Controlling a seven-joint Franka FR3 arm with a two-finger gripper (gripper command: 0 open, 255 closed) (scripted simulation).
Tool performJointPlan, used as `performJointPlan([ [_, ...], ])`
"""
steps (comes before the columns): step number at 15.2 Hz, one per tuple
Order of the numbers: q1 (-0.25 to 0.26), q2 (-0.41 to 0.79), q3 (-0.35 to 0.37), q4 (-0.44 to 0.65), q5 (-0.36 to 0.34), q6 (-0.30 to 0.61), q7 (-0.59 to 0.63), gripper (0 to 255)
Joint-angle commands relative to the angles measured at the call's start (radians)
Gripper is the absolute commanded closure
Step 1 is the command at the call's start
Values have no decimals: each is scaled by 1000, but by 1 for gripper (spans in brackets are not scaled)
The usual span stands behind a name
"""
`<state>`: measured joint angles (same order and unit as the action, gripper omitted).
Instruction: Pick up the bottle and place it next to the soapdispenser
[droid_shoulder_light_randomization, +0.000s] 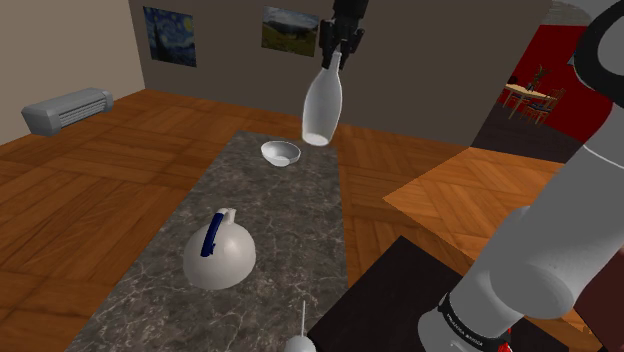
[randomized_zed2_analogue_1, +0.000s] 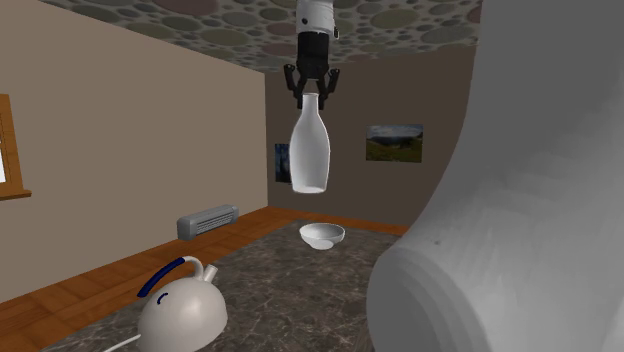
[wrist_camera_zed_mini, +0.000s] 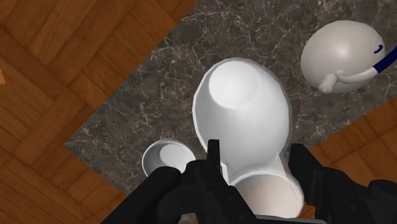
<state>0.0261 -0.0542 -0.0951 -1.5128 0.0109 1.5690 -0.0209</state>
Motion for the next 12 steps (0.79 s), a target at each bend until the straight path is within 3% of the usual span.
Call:
performJointPlan([
  [1, 23, -39, 27, -41, -7, 3, 50, 255],
  [12, 125, -196, 182, -206, -8, 11, 306, 255],
])
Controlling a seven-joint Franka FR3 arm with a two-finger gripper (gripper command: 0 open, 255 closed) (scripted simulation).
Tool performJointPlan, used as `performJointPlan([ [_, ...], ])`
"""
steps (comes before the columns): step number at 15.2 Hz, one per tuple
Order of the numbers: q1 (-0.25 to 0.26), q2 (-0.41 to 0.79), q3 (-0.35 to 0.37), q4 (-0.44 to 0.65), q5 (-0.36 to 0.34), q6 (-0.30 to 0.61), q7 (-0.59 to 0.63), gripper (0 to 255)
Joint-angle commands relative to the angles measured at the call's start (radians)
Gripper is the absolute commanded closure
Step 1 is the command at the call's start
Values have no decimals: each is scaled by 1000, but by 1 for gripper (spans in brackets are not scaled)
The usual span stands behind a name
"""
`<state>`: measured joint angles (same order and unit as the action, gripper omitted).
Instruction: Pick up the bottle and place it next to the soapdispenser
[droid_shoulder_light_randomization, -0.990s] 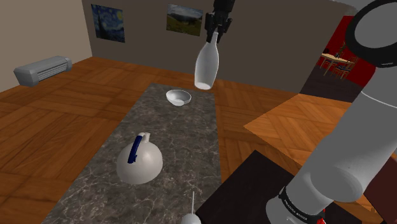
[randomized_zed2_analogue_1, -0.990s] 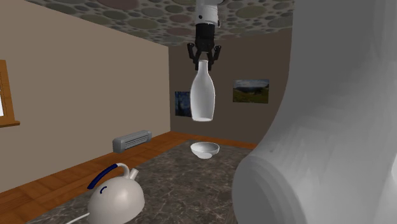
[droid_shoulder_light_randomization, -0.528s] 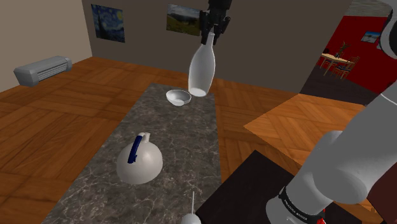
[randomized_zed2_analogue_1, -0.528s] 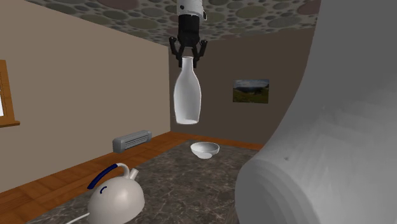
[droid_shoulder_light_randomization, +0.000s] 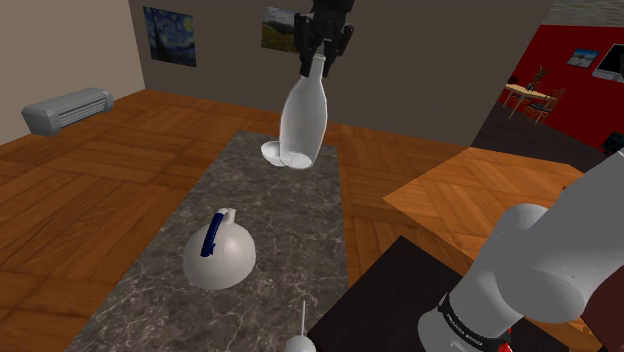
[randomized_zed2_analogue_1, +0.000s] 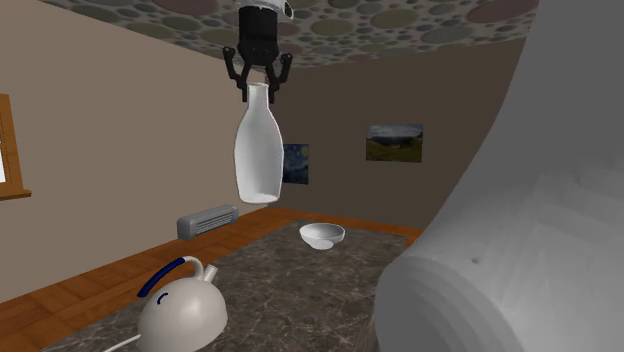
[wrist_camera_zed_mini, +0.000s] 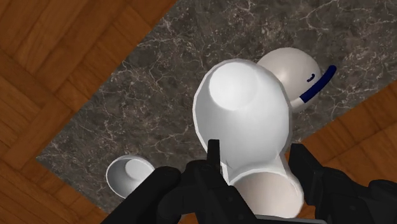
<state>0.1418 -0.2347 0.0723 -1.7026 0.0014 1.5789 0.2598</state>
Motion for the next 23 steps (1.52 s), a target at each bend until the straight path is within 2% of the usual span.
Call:
performJointPlan([
  [1, 18, -23, 30, -24, 4, 1, 49, 255],
  [7, 70, -50, 125, -43, 17, -7, 194, 255],
  [14, 126, -32, 240, -13, 26, -20, 364, 255],
  [23, 130, -72, 239, -176, 38, 105, 359, 255],
])
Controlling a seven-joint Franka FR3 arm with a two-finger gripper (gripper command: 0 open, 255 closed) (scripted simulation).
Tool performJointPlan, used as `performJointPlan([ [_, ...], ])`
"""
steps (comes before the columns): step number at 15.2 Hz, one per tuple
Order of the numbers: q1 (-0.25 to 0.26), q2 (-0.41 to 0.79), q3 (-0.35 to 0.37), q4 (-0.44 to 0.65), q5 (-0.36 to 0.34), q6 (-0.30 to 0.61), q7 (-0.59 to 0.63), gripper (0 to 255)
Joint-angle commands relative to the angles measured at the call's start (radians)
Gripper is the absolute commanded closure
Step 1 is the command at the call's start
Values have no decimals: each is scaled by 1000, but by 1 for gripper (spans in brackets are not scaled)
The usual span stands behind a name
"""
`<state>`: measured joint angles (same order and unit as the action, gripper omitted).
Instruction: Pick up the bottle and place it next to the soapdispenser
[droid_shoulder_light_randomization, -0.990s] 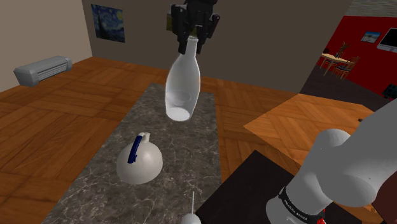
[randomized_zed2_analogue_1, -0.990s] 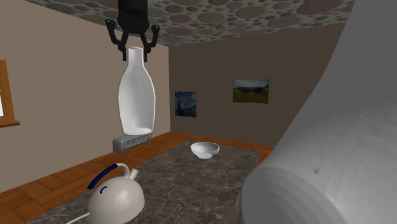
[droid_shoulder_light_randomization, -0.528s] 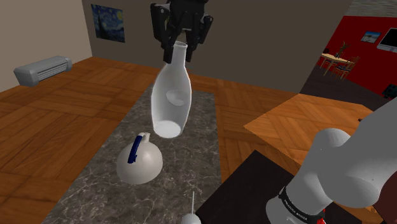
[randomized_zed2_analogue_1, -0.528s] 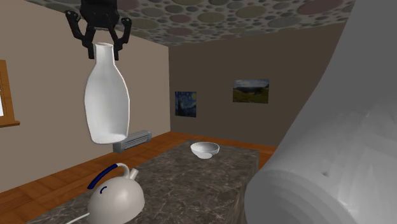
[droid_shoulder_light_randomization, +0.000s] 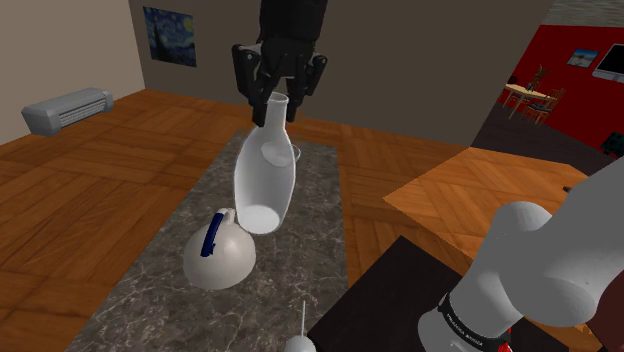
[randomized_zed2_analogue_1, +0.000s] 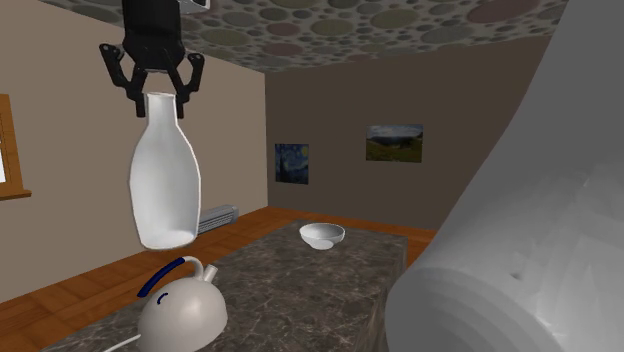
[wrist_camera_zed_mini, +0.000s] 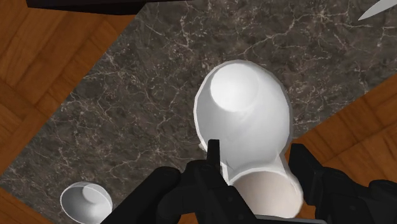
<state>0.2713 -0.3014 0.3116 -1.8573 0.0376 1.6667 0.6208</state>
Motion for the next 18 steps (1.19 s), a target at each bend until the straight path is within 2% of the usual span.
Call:
performJointPlan([
  [1, 1, -9, -1, -38, 2, 30, -2, 255],
  [18, 9, -28, 9, -284, 12, 258, 1, 255],
])
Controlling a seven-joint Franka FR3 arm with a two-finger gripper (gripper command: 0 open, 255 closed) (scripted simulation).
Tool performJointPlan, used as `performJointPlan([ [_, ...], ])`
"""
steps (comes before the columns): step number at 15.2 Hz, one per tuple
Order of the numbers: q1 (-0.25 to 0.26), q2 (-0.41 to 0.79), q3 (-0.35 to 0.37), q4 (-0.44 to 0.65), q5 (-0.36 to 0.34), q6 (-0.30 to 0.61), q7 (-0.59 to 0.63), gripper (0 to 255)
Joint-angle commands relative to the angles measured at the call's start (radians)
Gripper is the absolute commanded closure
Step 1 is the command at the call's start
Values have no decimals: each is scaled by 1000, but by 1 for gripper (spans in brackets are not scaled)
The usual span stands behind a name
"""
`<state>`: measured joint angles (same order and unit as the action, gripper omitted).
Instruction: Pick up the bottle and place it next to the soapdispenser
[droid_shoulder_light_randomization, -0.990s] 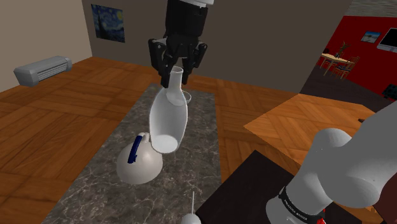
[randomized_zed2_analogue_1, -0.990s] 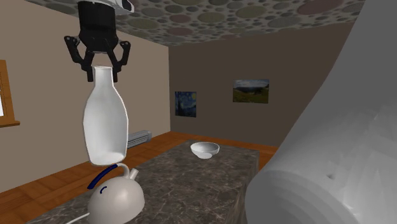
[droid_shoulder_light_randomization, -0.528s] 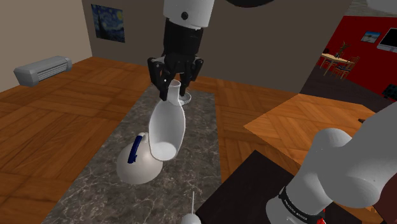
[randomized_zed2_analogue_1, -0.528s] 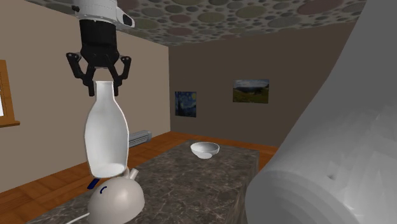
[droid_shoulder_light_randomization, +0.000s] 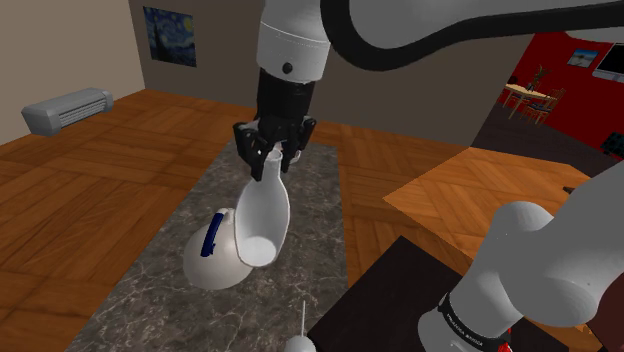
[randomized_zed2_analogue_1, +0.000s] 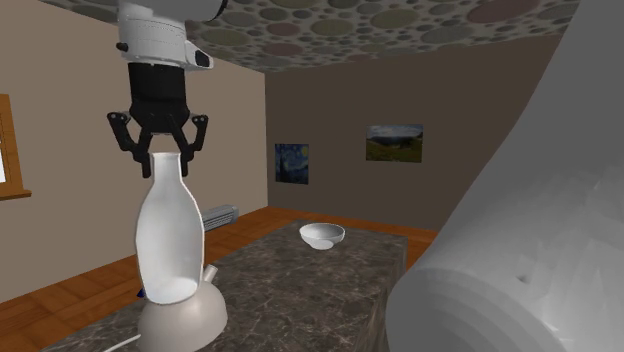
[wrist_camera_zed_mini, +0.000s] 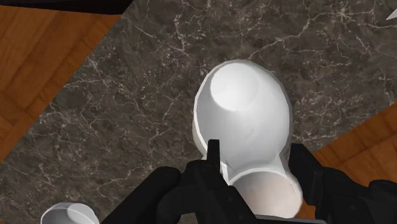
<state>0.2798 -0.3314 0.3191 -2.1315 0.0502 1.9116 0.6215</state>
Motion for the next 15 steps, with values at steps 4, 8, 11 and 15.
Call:
performJointPlan([
  [4, 1, 7, 5, -59, 0, 68, 3, 255],
  [8, 2, 16, 9, -105, -1, 122, 7, 255],
  [11, 2, 25, 13, -138, -3, 163, 10, 255],
  [15, 2, 41, 18, -178, -6, 219, 16, 255],
])
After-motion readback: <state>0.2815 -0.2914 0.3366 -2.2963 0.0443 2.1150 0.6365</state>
